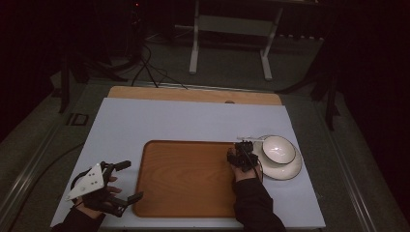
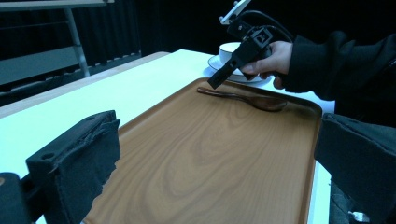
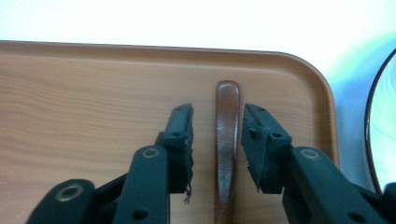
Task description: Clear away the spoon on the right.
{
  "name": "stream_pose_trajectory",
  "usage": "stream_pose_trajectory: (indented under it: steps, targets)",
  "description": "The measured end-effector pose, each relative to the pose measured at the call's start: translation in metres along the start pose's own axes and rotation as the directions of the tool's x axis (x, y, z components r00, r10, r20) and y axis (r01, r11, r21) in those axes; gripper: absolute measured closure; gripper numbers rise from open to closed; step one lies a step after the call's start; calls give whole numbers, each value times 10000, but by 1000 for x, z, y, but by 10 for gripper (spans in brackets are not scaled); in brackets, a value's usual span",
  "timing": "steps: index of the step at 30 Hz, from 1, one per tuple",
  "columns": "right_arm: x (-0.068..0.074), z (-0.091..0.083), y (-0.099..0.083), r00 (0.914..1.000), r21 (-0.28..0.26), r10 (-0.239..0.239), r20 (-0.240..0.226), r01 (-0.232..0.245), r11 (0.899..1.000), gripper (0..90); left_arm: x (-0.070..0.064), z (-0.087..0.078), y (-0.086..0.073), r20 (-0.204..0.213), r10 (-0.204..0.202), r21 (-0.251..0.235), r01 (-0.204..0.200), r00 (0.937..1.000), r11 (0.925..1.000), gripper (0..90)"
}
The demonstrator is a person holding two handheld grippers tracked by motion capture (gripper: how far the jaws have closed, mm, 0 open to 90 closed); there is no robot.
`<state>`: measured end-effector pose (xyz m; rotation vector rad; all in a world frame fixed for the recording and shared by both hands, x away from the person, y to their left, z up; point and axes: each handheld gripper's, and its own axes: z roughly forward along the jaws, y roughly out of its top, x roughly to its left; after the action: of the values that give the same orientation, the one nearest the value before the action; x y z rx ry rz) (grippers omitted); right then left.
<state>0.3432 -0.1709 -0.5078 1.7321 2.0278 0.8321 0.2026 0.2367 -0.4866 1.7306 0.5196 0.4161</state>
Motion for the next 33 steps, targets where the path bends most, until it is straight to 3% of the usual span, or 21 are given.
stream_pose_trajectory:
  steps: [10, 13, 18, 20, 23, 26, 30, 33]
  targets:
    - [0, -19, 6, 9986, -278, -352, -396, 341, 9990, 543, 0, 0, 0, 6, -3, -22, 3, 10000, 10000, 14]
    - [-2, -27, 11, 9956, -337, -656, -676, 635, 9974, 418, 0, 0, 0, -1, 7, -12, -7, 10000, 10000, 14]
    - [-7, -42, 18, 9912, -703, -724, -1106, 649, 9954, 300, 0, 0, 0, 4, 8, -15, -8, 10000, 10000, 14]
    - [-10, -47, 20, 9842, -752, -1002, -1460, 899, 9931, 185, 0, 0, 0, 4, -13, 2, 13, 10000, 10000, 14]
    - [-13, -53, 21, 9749, -799, -1459, -1684, 1340, 9878, 129, 0, 1, 0, 19, -17, 17, 17, 10000, 10000, 14]
    - [-16, -59, 20, 9612, -1128, -1715, -2162, 1499, 9823, 139, 0, 1, 0, 35, 10, 43, -11, 10000, 10000, 14]
    - [-20, -69, 20, 9491, -1564, -1980, -2449, 1629, 9742, 140, -1, 1, 0, 28, 27, 32, -28, 10000, 10000, 14]
    - [-24, -77, 19, 9443, -1775, -2286, -2365, 1894, 9657, 141, -1, 1, 0, 18, 28, 1, -28, 10000, 10000, 14]
